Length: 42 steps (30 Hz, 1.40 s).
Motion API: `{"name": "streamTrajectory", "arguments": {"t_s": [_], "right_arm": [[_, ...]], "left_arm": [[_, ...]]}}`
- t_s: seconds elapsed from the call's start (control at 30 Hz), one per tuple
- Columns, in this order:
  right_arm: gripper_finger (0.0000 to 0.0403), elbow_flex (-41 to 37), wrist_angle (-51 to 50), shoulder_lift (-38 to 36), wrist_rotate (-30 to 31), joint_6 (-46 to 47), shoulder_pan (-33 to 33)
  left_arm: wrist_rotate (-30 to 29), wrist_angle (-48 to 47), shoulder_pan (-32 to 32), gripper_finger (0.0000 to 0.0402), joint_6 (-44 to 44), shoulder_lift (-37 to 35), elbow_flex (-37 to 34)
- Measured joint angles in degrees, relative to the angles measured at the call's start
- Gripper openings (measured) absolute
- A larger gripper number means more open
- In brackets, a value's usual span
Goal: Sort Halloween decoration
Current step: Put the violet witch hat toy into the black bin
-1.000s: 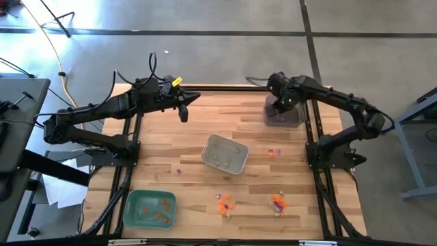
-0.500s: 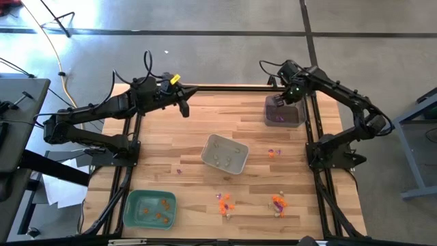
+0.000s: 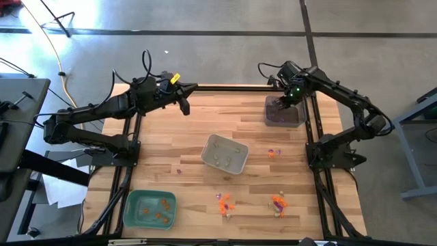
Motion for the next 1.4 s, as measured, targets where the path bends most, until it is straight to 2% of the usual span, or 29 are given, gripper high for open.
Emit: {"name": "streamTrajectory", "arguments": {"t_s": [0.1, 0.27, 0.37, 0.57, 0.7, 0.77, 0.9, 1.2, 1.4], "right_arm": [[0.0144, 0.0, -1.24, 0.0, -1.17, 1.48, 0.16], [0.014, 0.0, -5.25, 0.0, -12.26, 3.3, 2.22], [0.0133, 0.0, -6.76, 0.0, -16.67, 5.1, 5.49], [0.0128, 0.0, -7.82, 0.0, -16.85, 8.33, 15.55], [0.0129, -0.45, -7.38, -0.03, -11.88, 11.71, 21.81], [0.0129, -2.58, -6.3, -0.06, -10.54, 13.98, 24.33], [0.0129, -9.98, 0.2, -0.04, -11.79, 17.13, 28.45], [0.0129, -24.48, 11.38, -0.02, -12.0, 21.75, 31.8], [0.0129, -30.02, 16.09, 0.0, -12.88, 23.06, 32.33]], "left_arm": [[0.0, -0.05, 0.0, 0.0, 0.01, 0.0, 0.0], [0.56, -0.17, 0.0, 0.0, 0.0, 0.0, 0.0], [0.57, -0.17, 0.0, 0.0, 0.0, 0.01, 0.0], [0.18, -0.09, 0.0, 0.0, 0.0, 0.0, 0.0], [-0.04, -0.09, 0.0, 0.0, 0.0, 0.0, 0.0], [-0.04, -0.07, 0.0, 0.0, 0.0, 0.0, 0.0], [-0.04, -0.05, 0.0, 0.0, 0.0, 0.0, 0.0], [-0.04, -0.07, 0.0, 0.0, 0.0, 0.0, 0.0], [-0.04, -0.04, 0.0, 0.0, 0.0, 0.0, 0.0]]}}
